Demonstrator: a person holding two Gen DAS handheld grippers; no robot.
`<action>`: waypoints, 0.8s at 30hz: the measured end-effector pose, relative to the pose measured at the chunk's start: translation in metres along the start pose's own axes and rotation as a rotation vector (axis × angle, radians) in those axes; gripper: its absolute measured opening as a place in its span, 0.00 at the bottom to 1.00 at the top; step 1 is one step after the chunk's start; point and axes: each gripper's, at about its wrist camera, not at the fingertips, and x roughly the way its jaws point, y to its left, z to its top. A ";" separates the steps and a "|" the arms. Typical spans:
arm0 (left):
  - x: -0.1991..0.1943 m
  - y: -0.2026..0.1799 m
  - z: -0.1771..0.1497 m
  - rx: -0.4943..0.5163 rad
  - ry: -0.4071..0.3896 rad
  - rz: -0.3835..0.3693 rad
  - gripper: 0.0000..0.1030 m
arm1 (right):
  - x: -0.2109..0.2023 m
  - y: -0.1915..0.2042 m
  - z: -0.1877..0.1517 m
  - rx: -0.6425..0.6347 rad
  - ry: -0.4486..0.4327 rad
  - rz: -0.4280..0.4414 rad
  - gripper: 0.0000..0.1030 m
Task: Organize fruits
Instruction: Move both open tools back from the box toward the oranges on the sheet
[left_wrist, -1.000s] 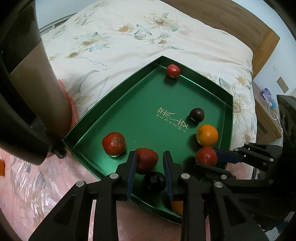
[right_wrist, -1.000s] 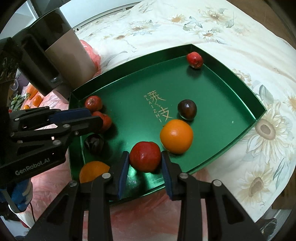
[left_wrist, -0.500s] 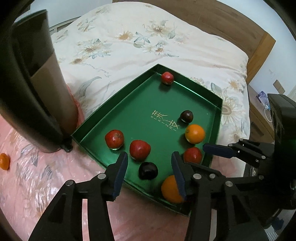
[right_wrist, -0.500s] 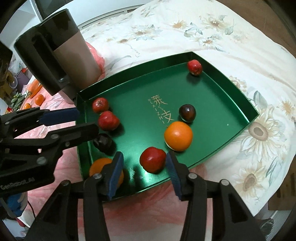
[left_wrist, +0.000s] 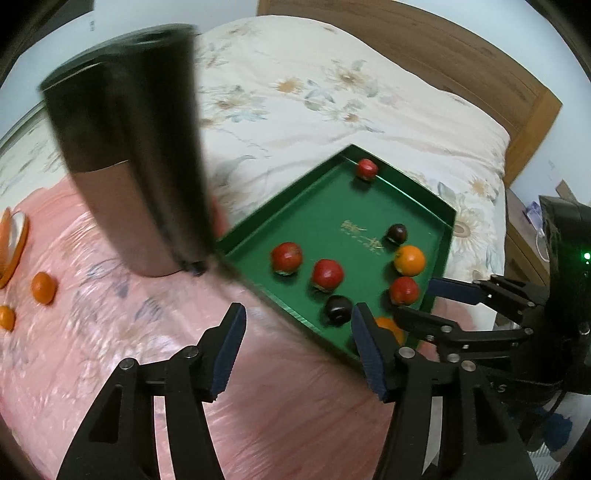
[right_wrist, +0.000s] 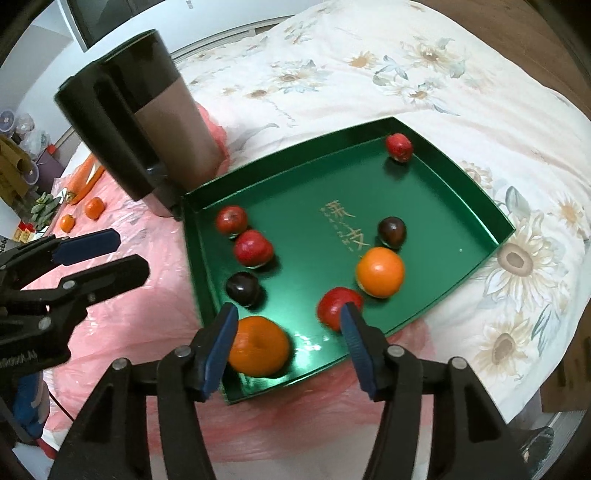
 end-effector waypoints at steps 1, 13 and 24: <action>-0.003 0.005 -0.002 -0.009 -0.002 0.006 0.53 | -0.002 0.003 0.000 0.004 -0.002 0.009 0.98; -0.029 0.068 -0.031 -0.116 0.007 0.081 0.54 | -0.004 0.060 -0.007 -0.053 0.037 0.071 1.00; -0.050 0.151 -0.065 -0.275 0.032 0.162 0.54 | 0.022 0.142 -0.014 -0.200 0.122 0.168 1.00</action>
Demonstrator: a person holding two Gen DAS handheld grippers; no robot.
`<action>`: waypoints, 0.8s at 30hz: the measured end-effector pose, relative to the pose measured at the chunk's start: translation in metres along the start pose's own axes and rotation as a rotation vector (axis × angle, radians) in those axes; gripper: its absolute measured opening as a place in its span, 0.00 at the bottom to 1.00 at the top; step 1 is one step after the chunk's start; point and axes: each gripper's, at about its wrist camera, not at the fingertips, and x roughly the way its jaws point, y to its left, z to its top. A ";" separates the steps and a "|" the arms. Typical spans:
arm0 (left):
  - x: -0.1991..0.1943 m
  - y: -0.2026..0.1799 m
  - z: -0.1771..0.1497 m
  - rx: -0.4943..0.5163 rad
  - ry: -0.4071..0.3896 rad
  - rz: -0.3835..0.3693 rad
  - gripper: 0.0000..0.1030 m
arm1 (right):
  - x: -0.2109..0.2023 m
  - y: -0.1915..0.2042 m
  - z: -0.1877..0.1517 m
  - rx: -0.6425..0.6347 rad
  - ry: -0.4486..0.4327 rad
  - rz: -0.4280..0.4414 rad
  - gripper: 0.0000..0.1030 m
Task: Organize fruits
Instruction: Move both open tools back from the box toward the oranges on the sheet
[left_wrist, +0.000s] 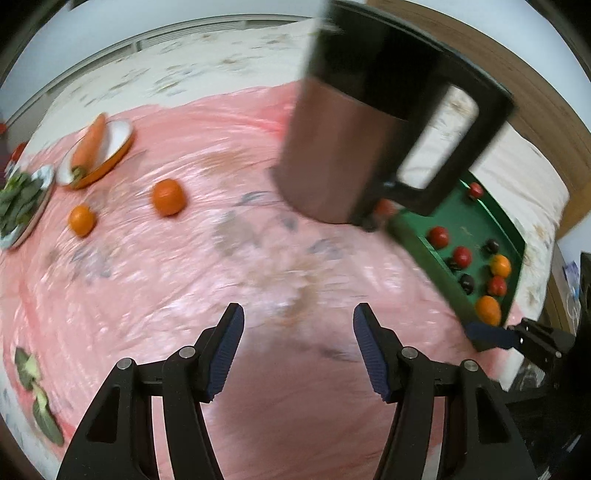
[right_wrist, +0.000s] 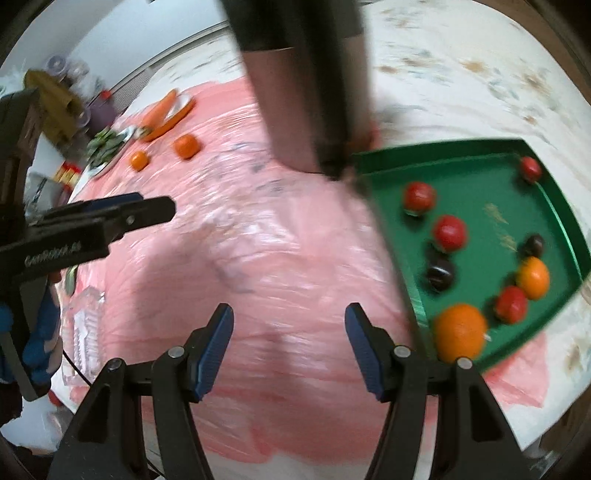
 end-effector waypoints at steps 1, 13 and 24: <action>-0.002 0.008 0.000 -0.014 -0.003 0.012 0.55 | 0.004 0.008 0.003 -0.015 0.004 0.006 1.00; -0.016 0.110 -0.002 -0.168 -0.027 0.144 0.58 | 0.040 0.090 0.053 -0.167 -0.020 0.088 1.00; -0.020 0.199 0.015 -0.330 -0.074 0.232 0.58 | 0.066 0.137 0.115 -0.226 -0.112 0.095 1.00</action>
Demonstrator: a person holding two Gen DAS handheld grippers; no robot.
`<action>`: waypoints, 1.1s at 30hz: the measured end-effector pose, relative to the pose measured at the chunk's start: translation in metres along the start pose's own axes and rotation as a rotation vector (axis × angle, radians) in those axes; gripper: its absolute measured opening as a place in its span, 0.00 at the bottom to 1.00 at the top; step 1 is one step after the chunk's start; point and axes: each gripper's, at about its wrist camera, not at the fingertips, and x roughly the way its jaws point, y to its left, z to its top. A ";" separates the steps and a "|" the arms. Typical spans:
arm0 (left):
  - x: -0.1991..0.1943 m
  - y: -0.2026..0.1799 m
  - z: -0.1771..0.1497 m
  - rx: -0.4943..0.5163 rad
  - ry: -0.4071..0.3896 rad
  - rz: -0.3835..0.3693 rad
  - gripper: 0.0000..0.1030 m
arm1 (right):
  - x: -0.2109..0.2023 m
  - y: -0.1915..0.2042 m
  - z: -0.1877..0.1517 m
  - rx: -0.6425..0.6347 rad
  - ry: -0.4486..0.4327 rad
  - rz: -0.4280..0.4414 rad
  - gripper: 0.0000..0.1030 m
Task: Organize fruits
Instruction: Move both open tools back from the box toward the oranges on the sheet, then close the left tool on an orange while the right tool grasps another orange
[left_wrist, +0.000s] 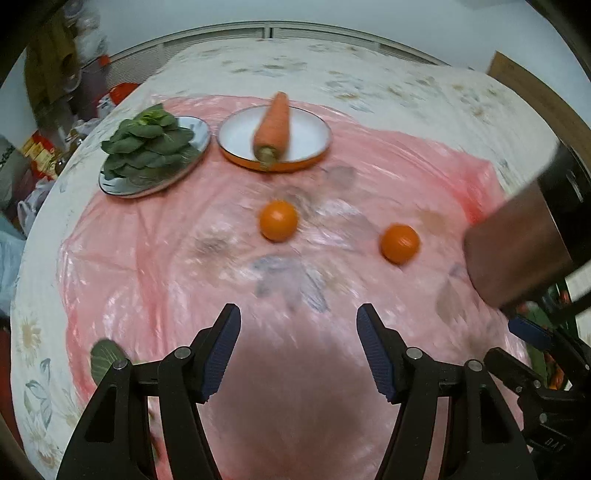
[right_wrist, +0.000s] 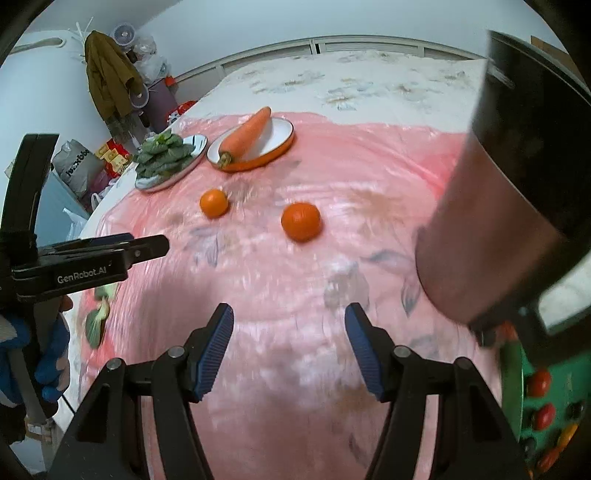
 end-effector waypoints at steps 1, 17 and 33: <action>0.003 0.004 0.004 -0.005 -0.005 0.004 0.58 | 0.005 0.000 0.004 0.004 -0.001 0.003 1.00; 0.089 0.023 0.056 -0.049 0.000 0.021 0.58 | 0.071 -0.007 0.046 0.013 -0.027 -0.031 1.00; 0.122 0.024 0.059 -0.059 0.023 0.032 0.60 | 0.133 0.006 0.070 -0.084 0.038 -0.080 1.00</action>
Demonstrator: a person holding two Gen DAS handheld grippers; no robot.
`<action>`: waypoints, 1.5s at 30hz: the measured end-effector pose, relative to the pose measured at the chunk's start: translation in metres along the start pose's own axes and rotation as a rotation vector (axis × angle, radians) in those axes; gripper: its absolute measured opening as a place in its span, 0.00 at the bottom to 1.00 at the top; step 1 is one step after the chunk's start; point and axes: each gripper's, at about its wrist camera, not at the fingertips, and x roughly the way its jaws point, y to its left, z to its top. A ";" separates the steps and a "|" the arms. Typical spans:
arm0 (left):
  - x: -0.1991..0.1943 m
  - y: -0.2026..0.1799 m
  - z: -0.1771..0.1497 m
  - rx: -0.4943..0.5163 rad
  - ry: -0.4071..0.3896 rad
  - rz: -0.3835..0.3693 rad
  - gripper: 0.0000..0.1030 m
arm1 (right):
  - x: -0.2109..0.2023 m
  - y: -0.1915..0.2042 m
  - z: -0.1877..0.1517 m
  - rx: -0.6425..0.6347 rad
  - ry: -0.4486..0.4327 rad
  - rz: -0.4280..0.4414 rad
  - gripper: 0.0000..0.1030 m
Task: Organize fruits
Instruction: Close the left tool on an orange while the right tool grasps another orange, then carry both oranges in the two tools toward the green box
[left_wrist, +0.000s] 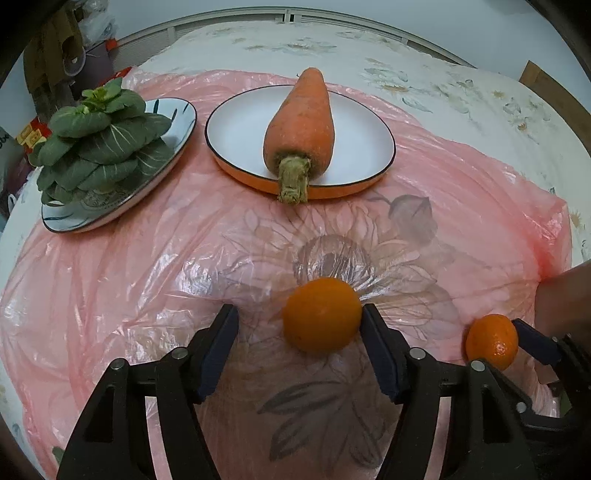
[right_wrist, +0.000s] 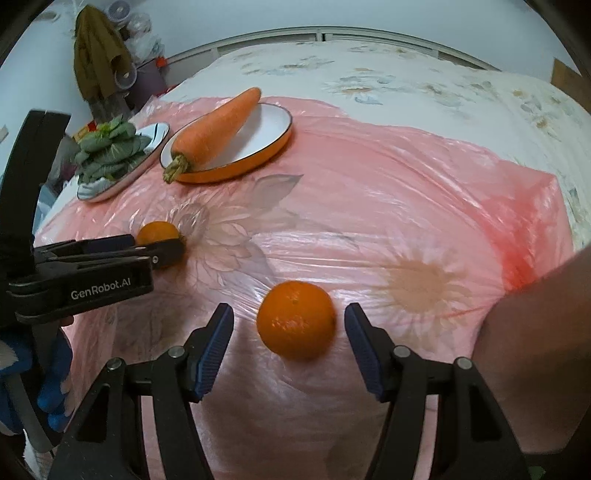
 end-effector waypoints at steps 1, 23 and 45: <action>0.001 -0.001 0.000 0.000 0.000 0.000 0.60 | 0.003 0.002 0.000 -0.012 0.006 -0.004 1.00; 0.000 0.008 -0.002 0.003 -0.021 -0.064 0.51 | 0.022 -0.021 -0.002 0.069 0.047 0.044 0.69; -0.044 0.042 -0.007 -0.002 -0.079 -0.135 0.23 | -0.006 -0.004 -0.011 0.069 0.017 0.067 0.67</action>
